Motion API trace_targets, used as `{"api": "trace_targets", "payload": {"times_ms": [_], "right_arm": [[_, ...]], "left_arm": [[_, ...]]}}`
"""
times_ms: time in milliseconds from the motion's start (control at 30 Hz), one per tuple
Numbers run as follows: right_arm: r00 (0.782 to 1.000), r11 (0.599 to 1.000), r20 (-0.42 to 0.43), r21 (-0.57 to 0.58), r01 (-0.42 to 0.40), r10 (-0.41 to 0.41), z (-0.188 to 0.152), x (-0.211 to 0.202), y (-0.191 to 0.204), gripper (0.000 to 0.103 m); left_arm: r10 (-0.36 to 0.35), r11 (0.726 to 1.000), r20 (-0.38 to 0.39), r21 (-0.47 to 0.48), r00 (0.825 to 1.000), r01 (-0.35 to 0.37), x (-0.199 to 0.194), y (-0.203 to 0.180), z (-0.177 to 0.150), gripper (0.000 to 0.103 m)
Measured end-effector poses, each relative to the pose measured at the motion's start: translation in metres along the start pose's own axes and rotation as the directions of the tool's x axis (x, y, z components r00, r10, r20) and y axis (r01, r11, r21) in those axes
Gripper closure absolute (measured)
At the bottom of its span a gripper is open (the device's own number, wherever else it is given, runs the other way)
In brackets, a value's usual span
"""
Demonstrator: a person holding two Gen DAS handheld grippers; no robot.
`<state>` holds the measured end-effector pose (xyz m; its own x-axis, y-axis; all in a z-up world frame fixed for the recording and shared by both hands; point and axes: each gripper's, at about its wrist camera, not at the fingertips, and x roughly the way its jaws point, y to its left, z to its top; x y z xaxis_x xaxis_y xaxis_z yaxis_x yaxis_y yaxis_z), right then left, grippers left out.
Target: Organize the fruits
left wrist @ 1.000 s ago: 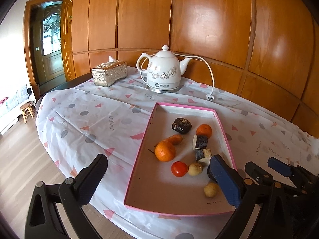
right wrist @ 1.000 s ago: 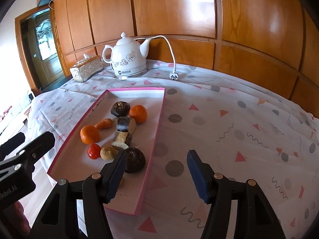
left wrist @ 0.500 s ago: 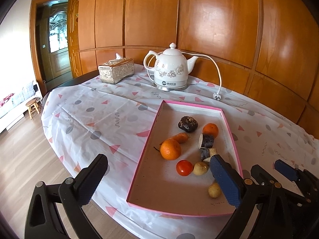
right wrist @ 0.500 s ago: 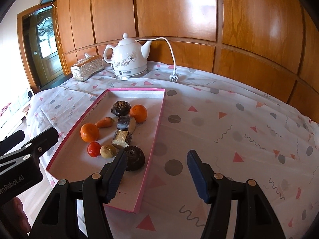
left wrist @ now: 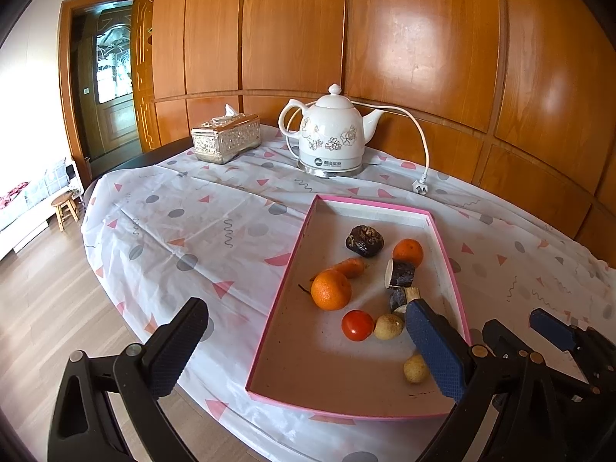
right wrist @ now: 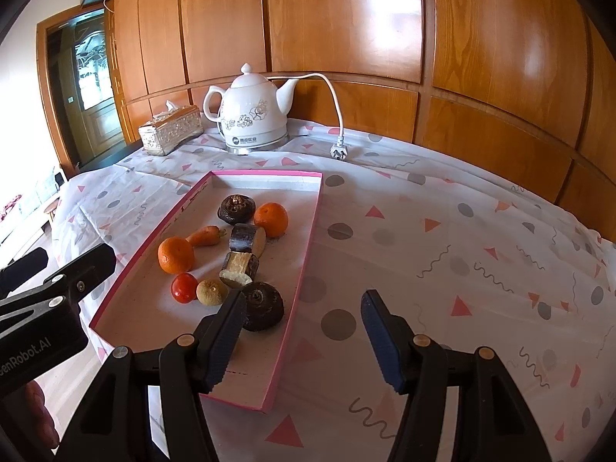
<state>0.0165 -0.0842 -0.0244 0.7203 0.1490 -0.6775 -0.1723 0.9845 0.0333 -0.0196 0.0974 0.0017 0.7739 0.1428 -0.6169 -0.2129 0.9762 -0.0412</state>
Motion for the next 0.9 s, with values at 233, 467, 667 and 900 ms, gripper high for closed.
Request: {"api": "trace_targets", "payload": {"times_ms": [233,467,667,900], "right_arm": [[1.0,1.0,-0.002,-0.004,-0.002,0.002,-0.0005,0.0008,0.0004,0.04],[1.0,1.0,-0.002,-0.007,-0.002,0.002,-0.0005,0.0012,0.0013,0.04],[1.0,1.0,-0.001,-0.009,-0.002,0.002,-0.0009,0.0011,0.0016,0.04],[1.0,1.0,-0.001,-0.01,-0.001,0.001,-0.0009,0.0004,0.0016,0.04]], "left_arm": [[0.002,1.0,0.0,-0.003,1.0,-0.002,-0.0001,0.0003,0.0002,0.0],[0.001,1.0,-0.002,-0.004,1.0,-0.001,0.0,0.0005,0.0003,0.0],[0.002,1.0,-0.001,-0.001,1.0,-0.002,-0.0001,0.0006,0.0002,0.0],[-0.001,1.0,0.0,0.0,1.0,0.001,-0.0006,0.0009,-0.0004,0.0]]}}
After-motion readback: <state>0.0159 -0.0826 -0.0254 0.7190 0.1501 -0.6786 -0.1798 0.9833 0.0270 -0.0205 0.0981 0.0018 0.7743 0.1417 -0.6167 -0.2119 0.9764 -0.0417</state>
